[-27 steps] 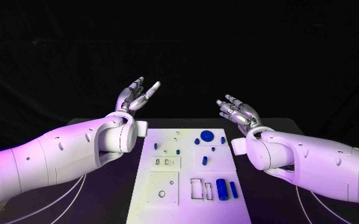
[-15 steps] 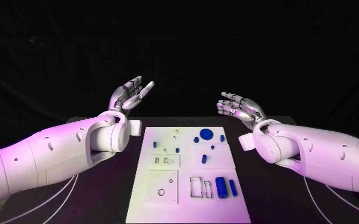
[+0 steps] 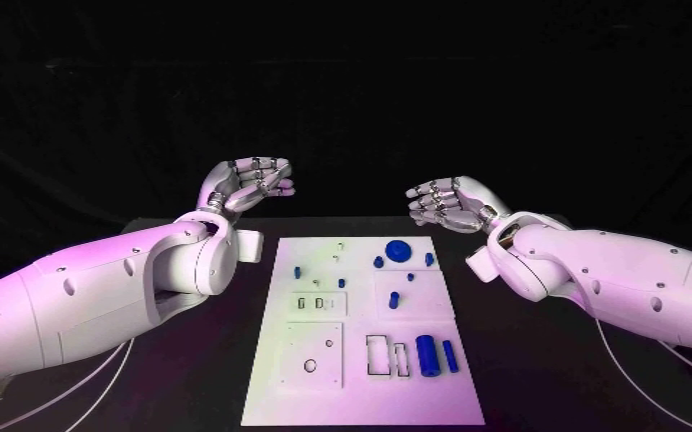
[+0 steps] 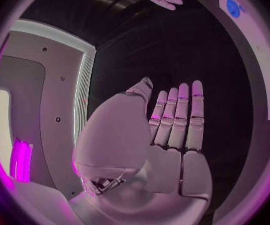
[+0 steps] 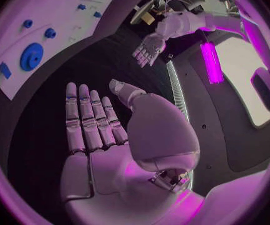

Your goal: Assemble the parts on the task board

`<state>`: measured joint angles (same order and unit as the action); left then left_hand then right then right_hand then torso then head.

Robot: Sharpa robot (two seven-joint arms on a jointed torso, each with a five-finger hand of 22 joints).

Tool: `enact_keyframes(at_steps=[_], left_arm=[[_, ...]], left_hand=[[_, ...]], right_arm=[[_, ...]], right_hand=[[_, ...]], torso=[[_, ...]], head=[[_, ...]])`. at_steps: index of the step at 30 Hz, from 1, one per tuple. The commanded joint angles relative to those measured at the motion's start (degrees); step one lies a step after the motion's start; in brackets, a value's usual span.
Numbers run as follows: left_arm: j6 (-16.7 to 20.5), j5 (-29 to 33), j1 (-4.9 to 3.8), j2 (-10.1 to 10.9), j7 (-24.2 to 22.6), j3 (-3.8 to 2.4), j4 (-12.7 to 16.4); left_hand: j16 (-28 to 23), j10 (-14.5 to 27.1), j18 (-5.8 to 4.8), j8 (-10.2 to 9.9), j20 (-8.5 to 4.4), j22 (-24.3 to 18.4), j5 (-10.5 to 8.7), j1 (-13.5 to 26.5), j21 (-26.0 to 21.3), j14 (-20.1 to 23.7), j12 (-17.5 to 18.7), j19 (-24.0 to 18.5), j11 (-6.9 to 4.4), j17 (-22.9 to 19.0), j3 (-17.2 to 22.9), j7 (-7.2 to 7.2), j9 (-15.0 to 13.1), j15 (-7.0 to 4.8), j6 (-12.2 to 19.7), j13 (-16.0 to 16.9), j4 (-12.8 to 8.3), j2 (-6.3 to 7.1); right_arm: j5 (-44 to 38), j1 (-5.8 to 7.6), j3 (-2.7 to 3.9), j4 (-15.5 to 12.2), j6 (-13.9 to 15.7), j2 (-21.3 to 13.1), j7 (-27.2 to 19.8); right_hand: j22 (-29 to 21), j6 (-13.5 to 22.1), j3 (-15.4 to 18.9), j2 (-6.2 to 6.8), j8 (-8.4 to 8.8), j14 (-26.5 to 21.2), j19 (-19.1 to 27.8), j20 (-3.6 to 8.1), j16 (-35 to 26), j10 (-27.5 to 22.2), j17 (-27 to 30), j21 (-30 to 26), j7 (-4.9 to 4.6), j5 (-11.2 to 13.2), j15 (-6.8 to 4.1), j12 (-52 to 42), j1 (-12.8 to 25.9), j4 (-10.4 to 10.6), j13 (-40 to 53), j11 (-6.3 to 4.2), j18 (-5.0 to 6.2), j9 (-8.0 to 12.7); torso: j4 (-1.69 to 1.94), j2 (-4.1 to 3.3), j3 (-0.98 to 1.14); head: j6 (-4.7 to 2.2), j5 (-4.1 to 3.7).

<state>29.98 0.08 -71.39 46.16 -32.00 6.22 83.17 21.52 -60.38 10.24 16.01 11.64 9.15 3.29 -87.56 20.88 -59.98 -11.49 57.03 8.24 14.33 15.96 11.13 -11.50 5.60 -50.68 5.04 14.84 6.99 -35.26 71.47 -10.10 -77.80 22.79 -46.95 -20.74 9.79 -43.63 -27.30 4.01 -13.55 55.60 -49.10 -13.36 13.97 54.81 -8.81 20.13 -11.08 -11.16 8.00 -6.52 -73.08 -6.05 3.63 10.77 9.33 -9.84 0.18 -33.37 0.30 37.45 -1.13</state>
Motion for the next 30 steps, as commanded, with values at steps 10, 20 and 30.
enact_keyframes(at_steps=[10, 20, 30], left_arm=[[-5.58, -5.62, -2.05, 4.70, 2.39, -0.77, 8.24], [-6.29, -5.82, -3.63, 6.78, 3.07, -1.22, 11.67], [-6.31, -5.84, -4.38, 7.44, 3.05, -1.37, 12.88]], left_hand=[[9.25, -4.69, 0.02, -0.04, -3.33, 3.73, -0.13, 0.20, 7.41, -5.38, 3.66, 5.17, -1.29, 9.13, 3.88, -0.59, -0.88, -2.45, -1.82, -1.15, 0.51, 2.89], [10.91, -4.88, -0.02, -0.45, -3.27, 4.56, -0.23, 1.09, 8.78, -4.13, 4.88, 4.51, -1.15, 11.47, 4.56, -0.54, -1.12, -2.36, -1.45, -1.13, 0.74, 3.59], [11.21, -4.74, -0.02, -0.65, -3.19, 4.74, -0.23, 1.43, 9.11, -3.70, 5.27, 4.29, -1.03, 12.02, 4.67, -0.40, -1.16, -2.25, -1.17, -1.11, 0.83, 3.76]], right_arm=[[-43.32, 3.23, 0.50, -0.14, -8.76, 2.08, 15.66], [-59.44, 4.31, 0.62, -2.49, -10.96, 3.87, 21.77], [-65.22, 4.31, 0.63, -3.20, -11.67, 5.14, 24.52]], right_hand=[[30.10, -11.81, -2.24, 4.83, -1.42, 28.18, -21.09, 7.70, 20.25, 16.33, -17.08, 36.54, 1.72, -3.30, -8.35, 0.80, 2.83, -2.42, 2.01, -6.00, -1.10, -2.38], [60.17, -11.92, -5.39, 7.23, -0.72, 28.91, -31.51, 7.59, 39.34, 14.09, -33.72, 58.06, 1.94, -3.66, -7.94, 2.66, 4.67, -0.30, 4.16, -5.76, -5.52, -4.69], [68.04, -11.26, -5.94, 8.04, -0.32, 29.27, -34.46, 6.91, 50.01, 10.82, -43.87, 63.05, 1.74, -3.17, -7.40, 2.74, 4.50, 0.65, 4.72, -5.14, -6.82, -6.09]], torso=[[1.34, -4.99, 0.74], [1.94, -7.71, 1.01], [2.50, -8.58, 1.14]], head=[[-1.23, -1.40], [-1.78, -2.00], [-1.68, -2.42]])
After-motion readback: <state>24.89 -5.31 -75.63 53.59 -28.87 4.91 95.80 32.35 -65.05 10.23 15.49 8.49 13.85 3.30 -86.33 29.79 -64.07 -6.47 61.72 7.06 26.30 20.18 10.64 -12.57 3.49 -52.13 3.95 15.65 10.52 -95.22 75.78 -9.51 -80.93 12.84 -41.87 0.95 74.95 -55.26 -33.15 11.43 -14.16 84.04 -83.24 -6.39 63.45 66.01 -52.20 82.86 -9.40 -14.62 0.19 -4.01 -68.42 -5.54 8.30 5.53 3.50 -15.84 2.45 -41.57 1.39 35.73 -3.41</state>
